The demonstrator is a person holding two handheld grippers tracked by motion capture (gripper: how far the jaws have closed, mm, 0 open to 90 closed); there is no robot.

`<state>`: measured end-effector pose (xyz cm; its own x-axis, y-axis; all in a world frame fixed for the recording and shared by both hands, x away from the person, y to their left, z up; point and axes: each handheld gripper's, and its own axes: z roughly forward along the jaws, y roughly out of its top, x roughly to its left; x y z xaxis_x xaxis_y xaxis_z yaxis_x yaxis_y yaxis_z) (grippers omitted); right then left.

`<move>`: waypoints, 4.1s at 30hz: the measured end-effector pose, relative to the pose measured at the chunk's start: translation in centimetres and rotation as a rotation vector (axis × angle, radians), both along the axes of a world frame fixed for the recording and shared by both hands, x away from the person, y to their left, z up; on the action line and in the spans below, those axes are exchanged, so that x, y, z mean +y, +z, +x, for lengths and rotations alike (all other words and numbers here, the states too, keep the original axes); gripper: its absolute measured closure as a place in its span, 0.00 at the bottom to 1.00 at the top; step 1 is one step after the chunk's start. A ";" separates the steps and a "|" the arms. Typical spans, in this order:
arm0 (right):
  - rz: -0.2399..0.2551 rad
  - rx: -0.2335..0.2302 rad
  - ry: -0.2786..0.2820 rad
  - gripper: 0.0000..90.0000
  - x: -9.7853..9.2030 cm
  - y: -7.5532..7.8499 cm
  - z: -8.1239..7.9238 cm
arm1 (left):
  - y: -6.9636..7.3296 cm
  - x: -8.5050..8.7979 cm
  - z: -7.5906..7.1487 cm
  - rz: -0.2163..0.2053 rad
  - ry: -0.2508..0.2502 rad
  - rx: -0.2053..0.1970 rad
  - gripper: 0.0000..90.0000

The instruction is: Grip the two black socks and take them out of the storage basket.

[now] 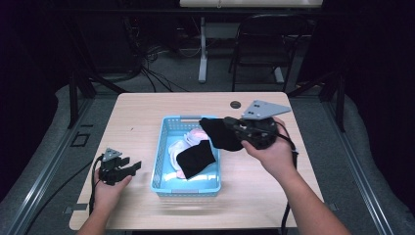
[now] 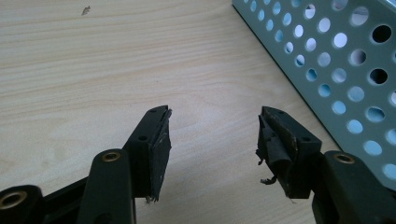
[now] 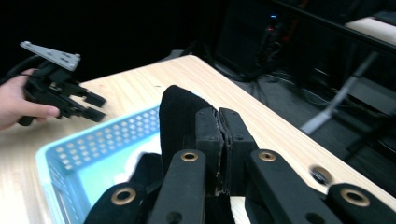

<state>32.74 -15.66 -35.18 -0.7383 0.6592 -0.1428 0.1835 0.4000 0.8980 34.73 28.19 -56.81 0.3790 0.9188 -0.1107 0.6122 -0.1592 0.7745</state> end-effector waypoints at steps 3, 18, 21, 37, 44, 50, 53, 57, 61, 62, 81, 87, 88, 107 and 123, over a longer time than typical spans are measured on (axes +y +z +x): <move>0.001 -0.008 -0.049 0.97 -2.4 -0.2 -0.8 | 0.0 -0.1 0.0 0.006 0.001 0.000 0.49; -0.005 0.033 -0.155 0.97 -7.3 -3.2 -3.1 | 0.0 -0.3 -0.1 0.010 0.007 -0.001 0.49; -0.006 0.067 -0.173 0.97 -7.4 -5.1 -2.7 | 0.0 -0.3 -0.1 0.012 0.006 -0.003 0.49; -0.021 0.240 -0.407 0.96 -10.5 -14.4 2.9 | 0.0 -0.2 -0.1 0.009 0.005 -0.002 0.49; -0.012 0.266 -0.505 0.74 -12.0 -16.4 3.9 | 0.0 -0.2 -0.1 0.011 0.005 -0.001 0.49; -0.012 0.253 -0.523 0.72 -12.3 -16.4 3.8 | -0.1 -0.2 -0.1 0.010 0.006 -0.002 0.49; -0.008 0.252 -0.514 0.72 -12.2 -16.3 3.8 | 0.0 -0.2 -0.1 0.010 0.006 -0.003 0.49; -0.008 0.247 -0.494 0.71 -11.6 -15.9 3.9 | 0.0 -0.3 -0.1 0.012 0.006 -0.001 0.49; -0.011 0.242 -0.442 0.67 -10.5 -15.2 4.1 | -0.1 -0.3 -0.1 0.012 0.006 -0.001 0.49; -0.016 0.242 -0.429 0.67 -10.1 -14.9 4.2 | -0.1 -0.3 -0.1 0.010 0.005 -0.002 0.49; -0.074 0.217 -0.139 0.54 0.4 -10.6 7.9 | -0.1 -0.2 0.0 0.006 0.000 -0.001 0.48; -0.097 0.244 -0.080 0.54 2.7 -10.6 9.1 | 0.0 -0.2 0.0 0.005 -0.001 -0.002 0.48; -0.097 0.244 -0.080 0.54 2.7 -10.6 9.1 | 0.0 -0.2 0.0 0.005 -0.002 -0.002 0.48; -0.240 0.447 0.011 0.54 7.8 -14.0 12.2 | 0.0 -0.1 0.1 0.004 -0.004 -0.007 0.48; -0.340 0.514 0.081 0.75 9.5 -15.1 12.6 | 0.1 0.2 0.0 -0.002 0.001 -0.012 0.48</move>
<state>45.38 -6.14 -50.26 -0.8145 0.5779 0.0520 0.5152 0.6792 0.5228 34.77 28.39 -56.69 0.3797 0.9188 -0.1077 0.6032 -0.1577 0.7818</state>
